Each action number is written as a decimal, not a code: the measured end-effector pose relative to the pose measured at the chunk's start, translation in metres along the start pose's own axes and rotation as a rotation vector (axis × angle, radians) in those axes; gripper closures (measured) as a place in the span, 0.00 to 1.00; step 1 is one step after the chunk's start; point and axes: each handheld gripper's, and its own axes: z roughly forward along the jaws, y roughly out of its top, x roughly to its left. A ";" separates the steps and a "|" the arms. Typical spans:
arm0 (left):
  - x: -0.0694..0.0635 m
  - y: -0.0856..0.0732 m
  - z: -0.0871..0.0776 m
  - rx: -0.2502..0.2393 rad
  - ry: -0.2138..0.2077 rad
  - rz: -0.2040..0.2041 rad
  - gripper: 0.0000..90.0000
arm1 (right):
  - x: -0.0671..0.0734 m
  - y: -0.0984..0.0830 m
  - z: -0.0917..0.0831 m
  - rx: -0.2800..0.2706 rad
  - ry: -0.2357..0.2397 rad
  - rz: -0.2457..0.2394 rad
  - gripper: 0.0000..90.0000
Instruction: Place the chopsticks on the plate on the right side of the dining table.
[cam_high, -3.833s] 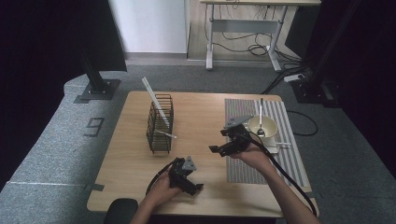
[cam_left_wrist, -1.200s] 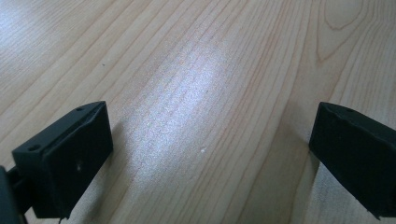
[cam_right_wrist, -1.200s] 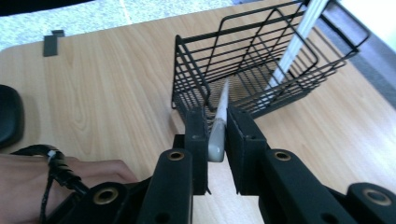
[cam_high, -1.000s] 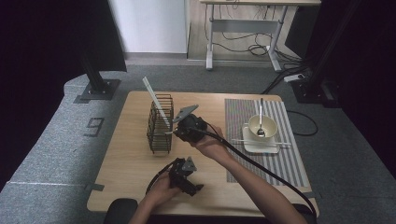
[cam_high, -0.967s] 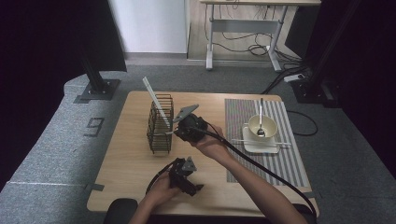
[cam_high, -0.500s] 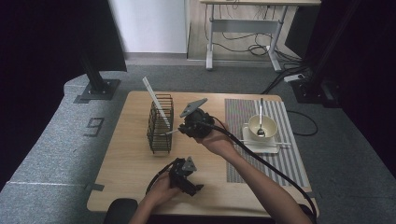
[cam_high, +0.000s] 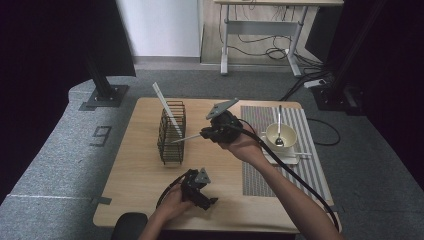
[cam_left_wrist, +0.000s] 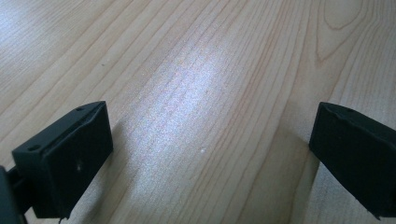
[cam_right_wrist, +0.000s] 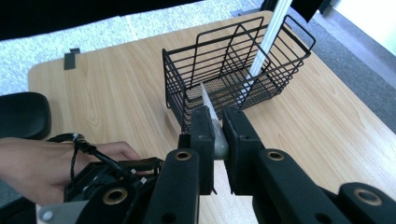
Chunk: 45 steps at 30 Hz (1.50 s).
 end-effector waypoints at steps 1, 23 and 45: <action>0.000 0.000 0.000 0.000 0.000 0.000 0.00 | -0.001 -0.001 -0.002 -0.004 0.003 0.005 0.91; 0.001 -0.001 0.000 -0.001 -0.009 0.009 0.00 | -0.012 -0.001 -0.064 -0.070 -0.024 0.033 0.91; 0.011 0.002 -0.015 0.019 0.010 0.010 0.23 | -0.017 -0.014 -0.101 -0.076 -0.085 0.037 0.91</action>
